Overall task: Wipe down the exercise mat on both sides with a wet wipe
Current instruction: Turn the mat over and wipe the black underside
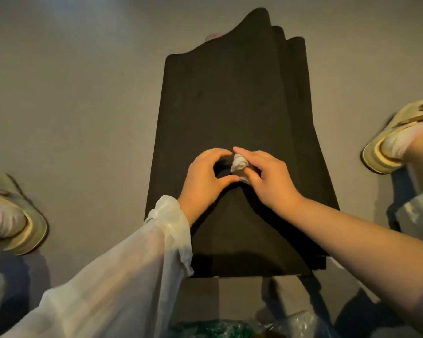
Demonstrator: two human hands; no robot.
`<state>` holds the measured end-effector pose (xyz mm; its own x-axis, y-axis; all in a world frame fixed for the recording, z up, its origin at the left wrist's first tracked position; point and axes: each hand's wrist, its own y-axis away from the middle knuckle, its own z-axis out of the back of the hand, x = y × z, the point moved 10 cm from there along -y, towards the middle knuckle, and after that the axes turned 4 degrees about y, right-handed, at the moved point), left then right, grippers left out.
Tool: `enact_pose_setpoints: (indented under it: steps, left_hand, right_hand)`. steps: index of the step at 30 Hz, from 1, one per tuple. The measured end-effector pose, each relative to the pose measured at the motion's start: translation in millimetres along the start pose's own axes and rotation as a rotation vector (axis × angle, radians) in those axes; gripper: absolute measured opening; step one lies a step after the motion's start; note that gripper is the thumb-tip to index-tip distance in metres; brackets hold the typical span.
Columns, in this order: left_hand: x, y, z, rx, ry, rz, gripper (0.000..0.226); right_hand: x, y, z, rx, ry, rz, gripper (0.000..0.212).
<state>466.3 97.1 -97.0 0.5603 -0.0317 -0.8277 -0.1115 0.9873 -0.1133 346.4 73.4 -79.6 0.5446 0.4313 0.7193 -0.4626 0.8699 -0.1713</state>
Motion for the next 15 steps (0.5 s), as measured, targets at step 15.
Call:
enact_pose_setpoints:
  steps: [15]
  left_hand:
    - [98.0,25.7,-12.6,0.022,-0.477,0.094,0.050]
  right_hand:
    - [-55.6,-151.0,4.2,0.133,0.716,0.027,0.027]
